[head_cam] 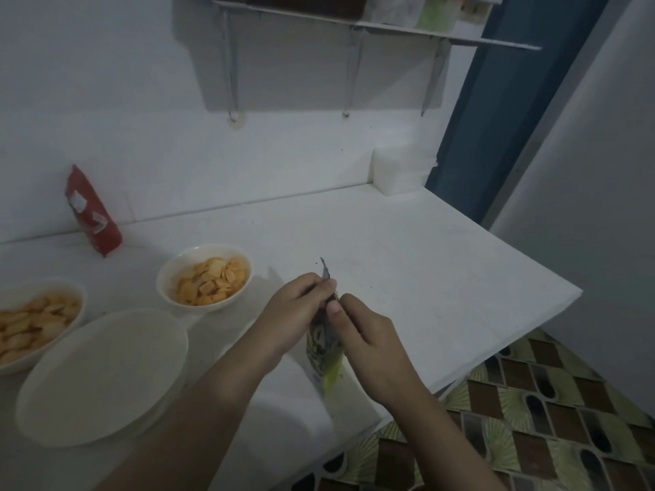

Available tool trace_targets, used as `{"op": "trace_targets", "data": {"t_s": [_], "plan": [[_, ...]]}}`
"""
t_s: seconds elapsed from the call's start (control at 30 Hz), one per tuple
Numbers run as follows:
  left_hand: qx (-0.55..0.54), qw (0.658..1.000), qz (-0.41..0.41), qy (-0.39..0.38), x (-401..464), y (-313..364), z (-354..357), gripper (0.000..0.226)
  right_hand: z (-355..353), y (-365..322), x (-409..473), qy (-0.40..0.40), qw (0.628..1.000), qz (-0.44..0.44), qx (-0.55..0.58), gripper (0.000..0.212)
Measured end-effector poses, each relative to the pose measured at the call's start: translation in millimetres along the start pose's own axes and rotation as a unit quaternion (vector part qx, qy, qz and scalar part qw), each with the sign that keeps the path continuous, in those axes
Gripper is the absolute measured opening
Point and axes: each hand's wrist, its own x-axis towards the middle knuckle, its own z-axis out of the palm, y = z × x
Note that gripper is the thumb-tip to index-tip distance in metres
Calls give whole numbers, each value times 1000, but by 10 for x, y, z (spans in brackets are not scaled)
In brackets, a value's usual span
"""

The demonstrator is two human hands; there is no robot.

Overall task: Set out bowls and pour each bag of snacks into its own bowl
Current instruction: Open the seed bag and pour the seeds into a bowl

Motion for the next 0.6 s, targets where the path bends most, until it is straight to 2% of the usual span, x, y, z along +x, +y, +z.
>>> {"op": "trace_targets", "data": {"t_s": [0.13, 0.3, 0.6], "plan": [[-2, 1000, -9, -15, 1, -26, -35, 29, -3, -55, 42, -3, 998, 20, 61, 44], [4, 1000, -7, -19, -4, -43, -70, 30, 15, -73, 75, 4, 996, 49, 76, 38], [65, 998, 4, 2, -69, 5, -57, 29, 12, -125, 99, 5, 993, 95, 69, 40]]}}
